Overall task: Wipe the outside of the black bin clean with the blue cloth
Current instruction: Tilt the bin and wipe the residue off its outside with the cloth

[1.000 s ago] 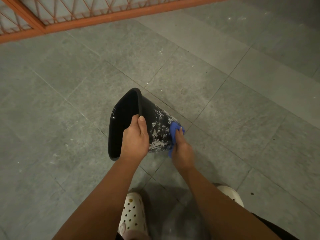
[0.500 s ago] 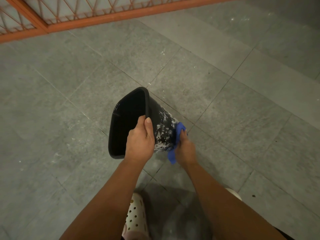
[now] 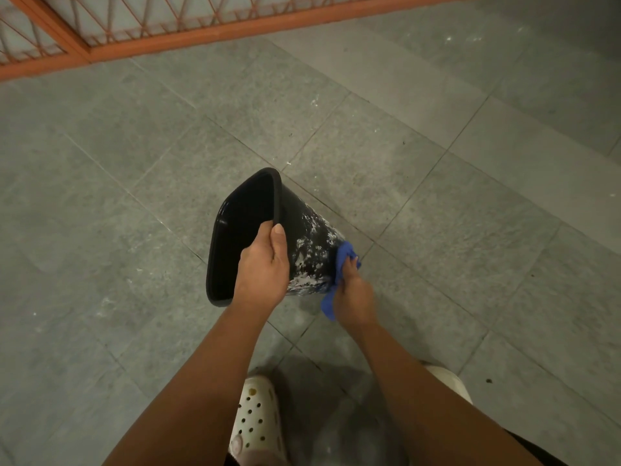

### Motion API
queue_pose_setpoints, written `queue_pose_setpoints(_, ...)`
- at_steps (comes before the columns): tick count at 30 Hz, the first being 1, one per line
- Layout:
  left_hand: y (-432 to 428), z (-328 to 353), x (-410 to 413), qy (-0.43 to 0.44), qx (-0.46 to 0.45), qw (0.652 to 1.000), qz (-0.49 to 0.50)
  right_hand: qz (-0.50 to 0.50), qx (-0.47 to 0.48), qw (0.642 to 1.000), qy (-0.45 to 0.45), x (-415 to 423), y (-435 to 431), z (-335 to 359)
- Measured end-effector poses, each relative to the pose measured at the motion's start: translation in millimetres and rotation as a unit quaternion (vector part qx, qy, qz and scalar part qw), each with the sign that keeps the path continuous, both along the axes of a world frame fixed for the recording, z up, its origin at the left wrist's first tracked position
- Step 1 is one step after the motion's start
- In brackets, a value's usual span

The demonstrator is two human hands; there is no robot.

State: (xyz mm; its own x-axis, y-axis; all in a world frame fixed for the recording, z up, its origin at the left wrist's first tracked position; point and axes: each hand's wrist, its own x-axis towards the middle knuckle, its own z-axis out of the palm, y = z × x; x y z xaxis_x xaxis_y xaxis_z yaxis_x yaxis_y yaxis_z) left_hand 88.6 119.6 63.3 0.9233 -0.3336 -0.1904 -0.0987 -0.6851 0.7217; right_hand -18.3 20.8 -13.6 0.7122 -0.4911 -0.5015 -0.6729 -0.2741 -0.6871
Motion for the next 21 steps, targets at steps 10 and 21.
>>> queue_pose_setpoints(10, 5.1, -1.8, 2.4, -0.001, -0.022, 1.000, -0.001, -0.009, 0.044, 0.999, -0.013, 6.2, -8.5, -4.8)
queue_pose_setpoints(21, 8.6, -0.8, 7.4, 0.004, -0.015, 0.999, -0.028, 0.007, 0.018, 1.000, -0.009, 16.6, -14.8, -4.2)
